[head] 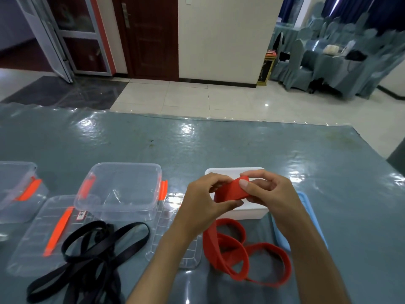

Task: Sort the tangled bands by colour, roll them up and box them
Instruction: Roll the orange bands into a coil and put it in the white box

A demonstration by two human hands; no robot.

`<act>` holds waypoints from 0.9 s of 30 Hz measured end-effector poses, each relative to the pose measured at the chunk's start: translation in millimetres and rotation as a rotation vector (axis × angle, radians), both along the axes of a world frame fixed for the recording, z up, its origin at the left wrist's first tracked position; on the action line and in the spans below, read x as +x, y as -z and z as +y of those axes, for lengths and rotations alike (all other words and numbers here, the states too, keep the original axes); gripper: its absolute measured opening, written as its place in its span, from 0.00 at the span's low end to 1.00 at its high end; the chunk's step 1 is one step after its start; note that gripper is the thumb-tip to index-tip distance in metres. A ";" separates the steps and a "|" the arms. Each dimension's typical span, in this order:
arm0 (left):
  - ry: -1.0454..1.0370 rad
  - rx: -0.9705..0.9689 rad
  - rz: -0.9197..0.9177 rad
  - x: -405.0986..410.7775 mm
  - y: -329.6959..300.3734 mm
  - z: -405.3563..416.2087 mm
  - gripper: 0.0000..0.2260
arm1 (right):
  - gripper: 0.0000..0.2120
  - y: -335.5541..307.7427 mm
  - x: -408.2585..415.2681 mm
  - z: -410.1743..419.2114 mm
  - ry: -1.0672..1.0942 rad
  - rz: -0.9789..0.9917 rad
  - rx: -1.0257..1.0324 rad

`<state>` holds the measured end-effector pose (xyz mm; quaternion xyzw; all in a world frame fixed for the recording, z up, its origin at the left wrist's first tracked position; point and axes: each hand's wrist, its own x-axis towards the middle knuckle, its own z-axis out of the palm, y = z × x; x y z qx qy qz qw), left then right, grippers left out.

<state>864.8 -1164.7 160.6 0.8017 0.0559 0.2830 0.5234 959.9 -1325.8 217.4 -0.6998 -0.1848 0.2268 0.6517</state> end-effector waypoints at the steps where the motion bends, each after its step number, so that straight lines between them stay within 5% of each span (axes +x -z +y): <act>1: 0.007 -0.003 -0.023 -1.7 -2.4 -0.3 0.21 | 0.12 -1.6 -0.6 -1.5 -0.012 0.058 0.035; 5: -0.042 0.082 -0.255 -4.0 -12.9 -4.2 0.21 | 0.08 -2.3 -0.2 -1.3 -0.050 0.363 0.257; 9: -0.145 -0.036 -0.335 -0.4 -11.4 -13.3 0.16 | 0.11 5.0 -7.1 8.8 -0.098 0.450 0.223; 23: -0.077 -0.333 -0.301 -1.0 2.3 -21.7 0.15 | 0.23 4.3 -8.6 9.3 -0.106 0.184 -0.006; 27: -0.066 -0.395 -0.249 -2.2 -1.6 -16.9 0.15 | 0.12 4.6 -8.7 12.4 -0.028 0.012 -0.078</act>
